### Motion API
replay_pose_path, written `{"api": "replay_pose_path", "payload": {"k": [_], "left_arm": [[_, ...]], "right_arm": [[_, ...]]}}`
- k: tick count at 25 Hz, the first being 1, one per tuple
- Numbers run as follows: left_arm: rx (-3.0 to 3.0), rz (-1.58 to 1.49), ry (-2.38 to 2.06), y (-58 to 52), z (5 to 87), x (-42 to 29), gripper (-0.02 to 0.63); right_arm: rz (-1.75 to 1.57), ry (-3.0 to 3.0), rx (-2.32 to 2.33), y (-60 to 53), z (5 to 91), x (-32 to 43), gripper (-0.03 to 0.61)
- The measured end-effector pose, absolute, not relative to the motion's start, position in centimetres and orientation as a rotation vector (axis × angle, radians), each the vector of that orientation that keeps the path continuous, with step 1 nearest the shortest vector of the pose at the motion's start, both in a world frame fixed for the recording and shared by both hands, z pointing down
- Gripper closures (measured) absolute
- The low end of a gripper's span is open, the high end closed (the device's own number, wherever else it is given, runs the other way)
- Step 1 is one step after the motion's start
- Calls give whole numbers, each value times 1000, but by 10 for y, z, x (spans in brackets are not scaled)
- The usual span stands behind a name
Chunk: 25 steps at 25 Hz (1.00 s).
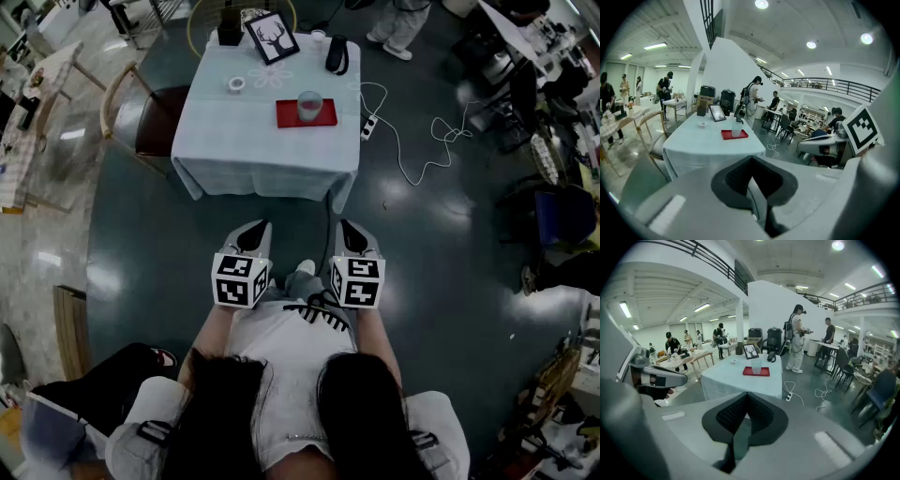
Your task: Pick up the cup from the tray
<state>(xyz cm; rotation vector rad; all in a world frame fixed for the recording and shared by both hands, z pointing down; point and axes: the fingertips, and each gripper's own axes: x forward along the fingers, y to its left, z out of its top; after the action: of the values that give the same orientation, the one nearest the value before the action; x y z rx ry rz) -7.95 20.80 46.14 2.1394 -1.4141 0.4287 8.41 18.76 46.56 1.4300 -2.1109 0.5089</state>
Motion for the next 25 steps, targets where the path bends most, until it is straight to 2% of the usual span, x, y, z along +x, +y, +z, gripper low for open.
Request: {"api": "replay_pose_path", "payload": {"k": [18,19,22,25], "left_arm": [[2099,459,-1446,200,468,-69,614],[2095,458,-1447,199,468,-67,614],[2085,457,-1459,192,468,-60,614],[2081,458,-1473,181,468,-52,614]], "right_arm": [[553,-2128,1515,173,467,113,550],[548,-2146,1504,171,466,113,524],[597,-2244,1430,165,463,110,363],[587,-2312,1423,150,457,112,325]]}}
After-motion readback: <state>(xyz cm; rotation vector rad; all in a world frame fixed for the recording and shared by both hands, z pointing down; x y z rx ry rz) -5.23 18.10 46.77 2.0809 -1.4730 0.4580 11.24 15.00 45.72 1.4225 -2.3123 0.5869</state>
